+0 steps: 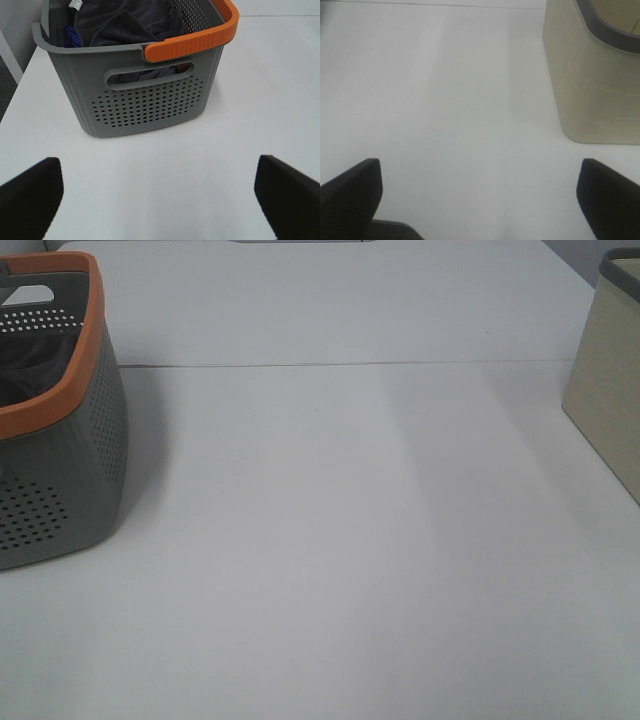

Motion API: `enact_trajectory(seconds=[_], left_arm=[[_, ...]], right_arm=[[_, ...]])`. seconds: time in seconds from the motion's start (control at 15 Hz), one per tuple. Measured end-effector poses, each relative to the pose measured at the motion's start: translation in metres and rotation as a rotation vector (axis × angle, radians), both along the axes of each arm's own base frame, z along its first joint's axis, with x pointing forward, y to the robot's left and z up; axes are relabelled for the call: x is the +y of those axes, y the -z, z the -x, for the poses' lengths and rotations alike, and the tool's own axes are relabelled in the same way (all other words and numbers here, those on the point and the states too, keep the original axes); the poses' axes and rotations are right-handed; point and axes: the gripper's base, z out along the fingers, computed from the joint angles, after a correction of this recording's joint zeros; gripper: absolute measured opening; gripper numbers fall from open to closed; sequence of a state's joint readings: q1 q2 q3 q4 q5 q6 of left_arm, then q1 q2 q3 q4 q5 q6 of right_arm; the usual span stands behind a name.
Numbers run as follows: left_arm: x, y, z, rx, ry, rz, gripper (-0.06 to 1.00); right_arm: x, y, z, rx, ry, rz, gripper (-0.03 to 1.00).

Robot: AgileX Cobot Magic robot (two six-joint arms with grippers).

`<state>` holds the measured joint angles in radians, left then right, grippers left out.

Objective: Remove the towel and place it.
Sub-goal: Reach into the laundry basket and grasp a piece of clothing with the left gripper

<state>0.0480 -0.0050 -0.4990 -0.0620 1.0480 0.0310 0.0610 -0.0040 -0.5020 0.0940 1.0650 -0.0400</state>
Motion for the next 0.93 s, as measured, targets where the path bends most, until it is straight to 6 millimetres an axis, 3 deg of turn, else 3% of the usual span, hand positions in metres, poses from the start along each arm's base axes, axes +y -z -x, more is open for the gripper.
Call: enact_trajectory(seconds=[0.93], left_arm=[[0.0001, -0.0057, -0.0014, 0.019, 0.007, -0.015, 0.98]], right_arm=[[0.0, 0.0, 0.0, 0.0, 0.0, 0.0, 0.95]])
